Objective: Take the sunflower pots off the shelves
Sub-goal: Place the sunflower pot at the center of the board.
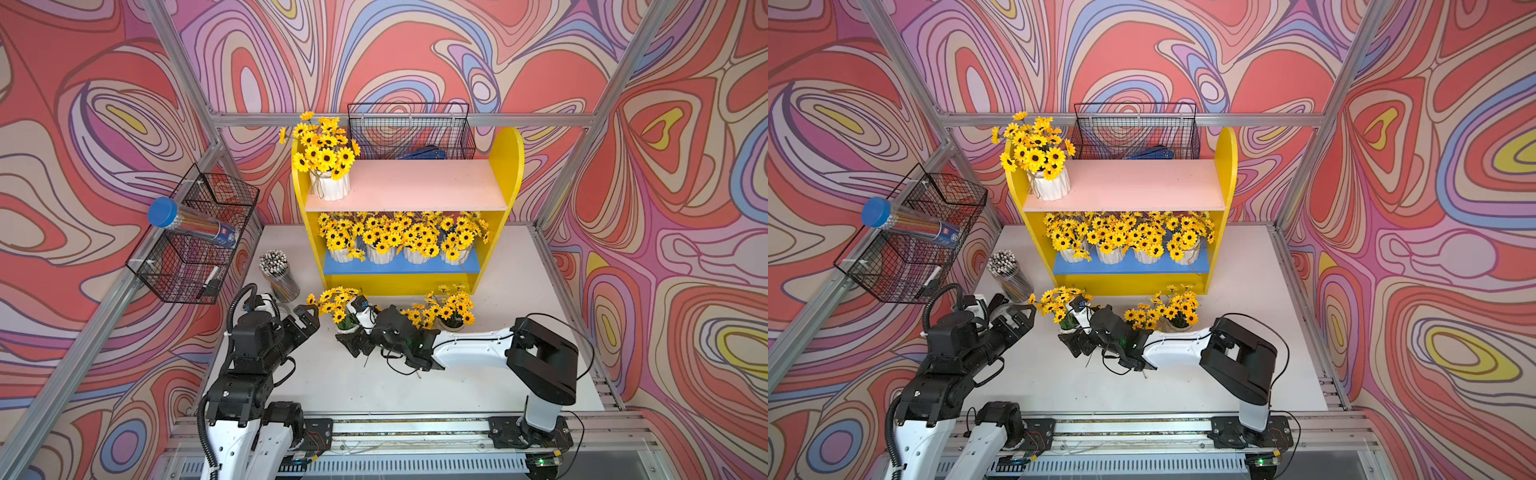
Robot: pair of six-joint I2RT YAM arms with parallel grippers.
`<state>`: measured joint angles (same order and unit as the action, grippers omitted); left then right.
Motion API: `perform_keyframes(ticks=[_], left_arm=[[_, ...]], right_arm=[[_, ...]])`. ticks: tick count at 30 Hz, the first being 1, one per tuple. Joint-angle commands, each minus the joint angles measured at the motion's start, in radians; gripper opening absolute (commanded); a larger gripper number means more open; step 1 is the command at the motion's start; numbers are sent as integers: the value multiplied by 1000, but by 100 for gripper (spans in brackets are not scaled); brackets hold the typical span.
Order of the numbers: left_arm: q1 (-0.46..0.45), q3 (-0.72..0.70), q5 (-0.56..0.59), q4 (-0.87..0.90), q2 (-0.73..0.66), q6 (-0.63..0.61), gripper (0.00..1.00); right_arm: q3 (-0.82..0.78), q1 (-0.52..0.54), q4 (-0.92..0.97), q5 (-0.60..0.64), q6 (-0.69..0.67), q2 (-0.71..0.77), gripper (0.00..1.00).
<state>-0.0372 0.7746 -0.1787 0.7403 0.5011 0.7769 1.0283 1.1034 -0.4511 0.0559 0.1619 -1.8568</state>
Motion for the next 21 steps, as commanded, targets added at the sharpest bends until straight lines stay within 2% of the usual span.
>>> perform_keyframes(ticks=[1,11,21], left_arm=[[5,28,11,-4,11,-26,99],[5,42,18,-39,20,-70,99],[6,26,9,-91,44,-73,99]], right_arm=[[34,21,-166,54,-10,-52,0],[104,70,-300,139,-65,-239,0],[144,72,-328,197,-21,-437,0]])
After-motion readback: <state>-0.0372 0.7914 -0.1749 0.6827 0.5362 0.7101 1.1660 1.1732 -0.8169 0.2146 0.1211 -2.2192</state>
